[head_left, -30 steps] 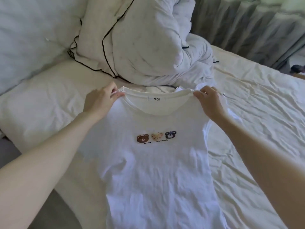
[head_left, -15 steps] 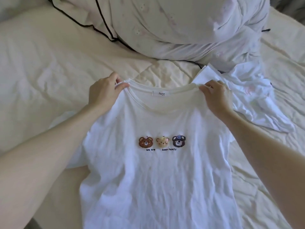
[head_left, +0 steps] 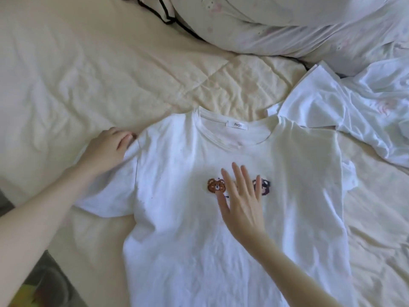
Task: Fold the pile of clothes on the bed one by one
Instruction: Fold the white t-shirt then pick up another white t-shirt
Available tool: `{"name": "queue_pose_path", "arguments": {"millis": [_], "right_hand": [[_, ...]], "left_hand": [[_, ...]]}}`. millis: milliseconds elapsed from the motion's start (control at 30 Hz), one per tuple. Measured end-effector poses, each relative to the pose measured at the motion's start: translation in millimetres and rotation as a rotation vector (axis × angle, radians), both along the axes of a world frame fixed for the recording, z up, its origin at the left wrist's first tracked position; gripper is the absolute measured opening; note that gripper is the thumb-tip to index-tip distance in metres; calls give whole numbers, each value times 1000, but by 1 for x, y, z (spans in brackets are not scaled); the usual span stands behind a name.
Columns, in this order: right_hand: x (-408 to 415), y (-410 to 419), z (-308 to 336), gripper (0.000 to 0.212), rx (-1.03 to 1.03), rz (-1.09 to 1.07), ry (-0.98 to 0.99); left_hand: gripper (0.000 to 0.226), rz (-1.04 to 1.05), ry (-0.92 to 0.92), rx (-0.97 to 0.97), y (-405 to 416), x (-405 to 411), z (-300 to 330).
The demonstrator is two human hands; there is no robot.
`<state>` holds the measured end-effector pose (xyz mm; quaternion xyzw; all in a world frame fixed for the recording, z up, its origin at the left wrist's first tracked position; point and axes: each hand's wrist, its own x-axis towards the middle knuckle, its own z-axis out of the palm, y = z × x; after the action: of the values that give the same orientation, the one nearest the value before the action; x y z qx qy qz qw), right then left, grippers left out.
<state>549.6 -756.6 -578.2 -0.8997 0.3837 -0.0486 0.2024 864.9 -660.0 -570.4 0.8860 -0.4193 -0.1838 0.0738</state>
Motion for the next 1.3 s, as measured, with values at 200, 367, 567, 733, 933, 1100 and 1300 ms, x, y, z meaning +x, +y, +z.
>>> {"name": "queue_pose_path", "arguments": {"millis": [200, 367, 567, 733, 933, 1100, 1300], "right_hand": [[18, 29, -32, 56, 104, 76, 182], [17, 27, -43, 58, 66, 108, 254], [19, 29, -45, 58, 23, 95, 285], [53, 4, -23, 31, -157, -30, 61], [119, 22, 11, 31, -137, 175, -198], [102, 114, 11, 46, -17, 308, -237], [130, 137, -1, 68, -258, 417, 11]], "left_hand": [[24, -120, 44, 154, 30, 20, 24], [31, 470, -36, -174, 56, 46, 39], [43, 983, 243, -347, 87, 49, 28], [44, 1237, 753, -494, 133, 5, 18], [5, 1117, 1026, -617, 162, -67, 8], [10, 1067, 950, -837, 150, -76, 18], [20, 928, 876, -781, 138, -47, 38]]}}
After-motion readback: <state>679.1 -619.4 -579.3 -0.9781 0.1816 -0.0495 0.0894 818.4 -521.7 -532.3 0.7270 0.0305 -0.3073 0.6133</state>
